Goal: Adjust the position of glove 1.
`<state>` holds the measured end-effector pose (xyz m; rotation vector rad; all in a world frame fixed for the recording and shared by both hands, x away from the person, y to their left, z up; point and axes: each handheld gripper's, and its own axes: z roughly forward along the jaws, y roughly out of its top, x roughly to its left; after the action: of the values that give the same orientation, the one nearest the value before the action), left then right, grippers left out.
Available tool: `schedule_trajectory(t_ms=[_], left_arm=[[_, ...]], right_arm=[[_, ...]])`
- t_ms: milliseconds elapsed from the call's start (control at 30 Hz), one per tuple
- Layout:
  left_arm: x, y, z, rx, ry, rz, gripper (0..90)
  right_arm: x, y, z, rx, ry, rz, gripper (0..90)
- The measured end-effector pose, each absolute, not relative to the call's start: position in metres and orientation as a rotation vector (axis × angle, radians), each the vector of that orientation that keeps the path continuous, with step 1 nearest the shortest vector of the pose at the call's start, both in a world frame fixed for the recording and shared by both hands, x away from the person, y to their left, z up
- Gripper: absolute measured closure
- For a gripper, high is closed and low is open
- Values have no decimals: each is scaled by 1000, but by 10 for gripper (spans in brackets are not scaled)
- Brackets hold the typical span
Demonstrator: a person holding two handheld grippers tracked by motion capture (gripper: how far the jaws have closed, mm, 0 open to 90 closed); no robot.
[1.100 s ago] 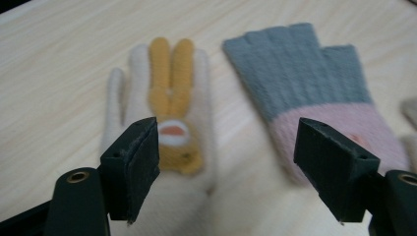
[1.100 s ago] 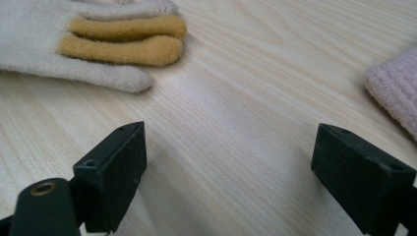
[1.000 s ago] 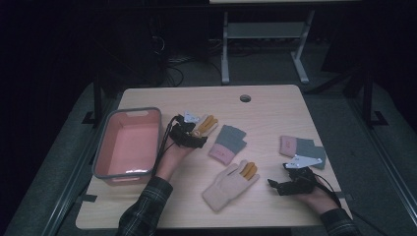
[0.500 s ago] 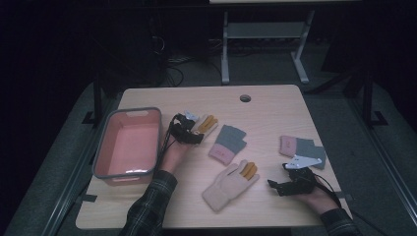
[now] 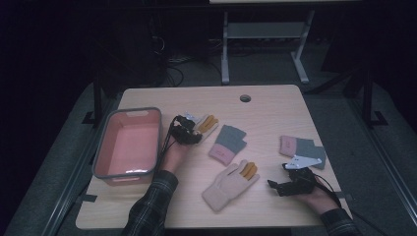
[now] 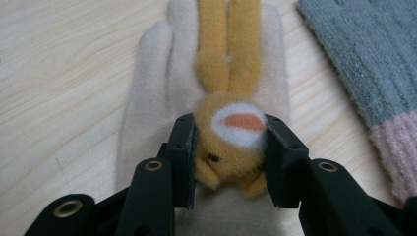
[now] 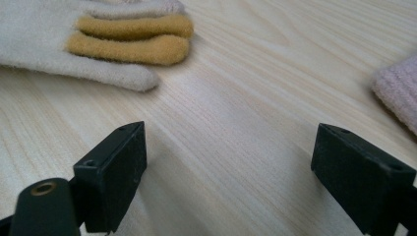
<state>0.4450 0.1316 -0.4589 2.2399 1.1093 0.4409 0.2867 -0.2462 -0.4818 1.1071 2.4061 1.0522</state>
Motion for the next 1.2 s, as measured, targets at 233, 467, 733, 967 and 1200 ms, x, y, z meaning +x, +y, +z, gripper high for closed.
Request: schedule_trajectory(t_ms=[233, 467, 733, 967, 1200], left_arm=[[442, 135, -447, 2167, 1159, 366, 622], [437, 139, -436, 2118, 1167, 321, 623], [428, 140, -418, 2087, 1135, 287, 624], [416, 142, -402, 2081, 1075, 255, 627], [396, 145, -386, 2043, 1027, 213, 626]], right_arm=[[287, -246, -482, 1107, 2406, 1052, 131], [287, -246, -482, 1106, 2406, 1052, 131], [287, -246, -482, 1107, 2406, 1052, 131], [287, -246, -482, 1106, 2406, 1052, 131], [287, -246, -482, 1107, 2406, 1052, 131]])
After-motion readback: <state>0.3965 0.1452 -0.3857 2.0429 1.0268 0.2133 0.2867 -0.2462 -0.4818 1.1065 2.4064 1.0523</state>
